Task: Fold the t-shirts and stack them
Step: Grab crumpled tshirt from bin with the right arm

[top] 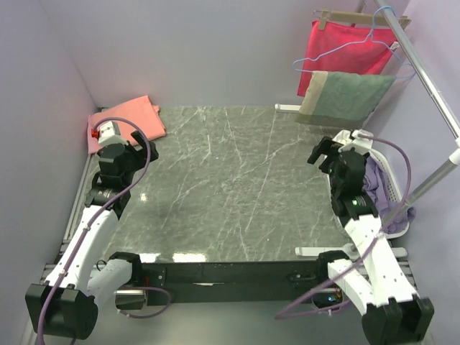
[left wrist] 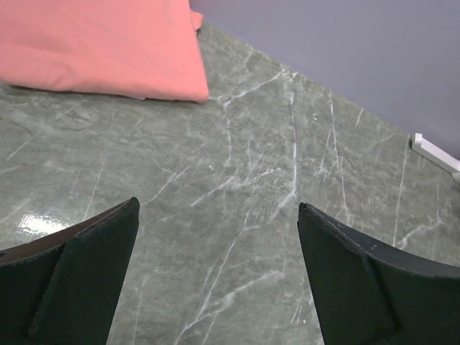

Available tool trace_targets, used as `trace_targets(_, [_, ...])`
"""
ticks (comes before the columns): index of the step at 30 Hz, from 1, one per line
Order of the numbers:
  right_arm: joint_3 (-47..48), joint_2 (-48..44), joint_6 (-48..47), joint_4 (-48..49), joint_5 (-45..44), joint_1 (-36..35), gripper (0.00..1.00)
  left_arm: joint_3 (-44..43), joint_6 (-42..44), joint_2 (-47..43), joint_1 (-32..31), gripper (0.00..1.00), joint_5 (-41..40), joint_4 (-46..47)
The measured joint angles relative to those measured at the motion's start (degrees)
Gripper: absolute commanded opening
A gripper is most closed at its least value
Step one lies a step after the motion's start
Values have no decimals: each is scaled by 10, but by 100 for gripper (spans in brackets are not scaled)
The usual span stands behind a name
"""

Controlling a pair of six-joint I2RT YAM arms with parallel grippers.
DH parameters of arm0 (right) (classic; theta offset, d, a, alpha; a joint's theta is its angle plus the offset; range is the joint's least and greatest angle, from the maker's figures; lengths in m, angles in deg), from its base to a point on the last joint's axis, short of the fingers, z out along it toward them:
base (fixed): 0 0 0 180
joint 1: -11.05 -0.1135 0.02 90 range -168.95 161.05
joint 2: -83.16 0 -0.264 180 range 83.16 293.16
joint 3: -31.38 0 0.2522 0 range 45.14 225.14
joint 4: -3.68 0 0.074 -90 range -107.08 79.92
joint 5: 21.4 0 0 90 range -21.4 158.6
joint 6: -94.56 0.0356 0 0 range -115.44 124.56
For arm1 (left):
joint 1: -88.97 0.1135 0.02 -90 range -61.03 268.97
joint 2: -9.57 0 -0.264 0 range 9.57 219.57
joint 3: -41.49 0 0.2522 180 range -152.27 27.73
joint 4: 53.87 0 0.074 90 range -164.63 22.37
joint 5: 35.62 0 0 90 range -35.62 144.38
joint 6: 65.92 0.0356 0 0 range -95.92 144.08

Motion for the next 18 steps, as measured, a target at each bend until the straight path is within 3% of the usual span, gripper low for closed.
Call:
trace_targets(5, [81, 139, 60, -93, -122, 0, 100, -1, 1, 7, 0, 97, 14, -16])
trace_targets(10, [168, 306, 106, -164, -164, 6, 100, -2, 4, 18, 0, 97, 45, -23])
trace_targets(15, [235, 403, 143, -200, -210, 13, 99, -2, 5, 31, 0, 97, 89, -24])
trace_targets(18, [251, 422, 164, -210, -248, 20, 84, -2, 7, 49, 0, 97, 110, -25])
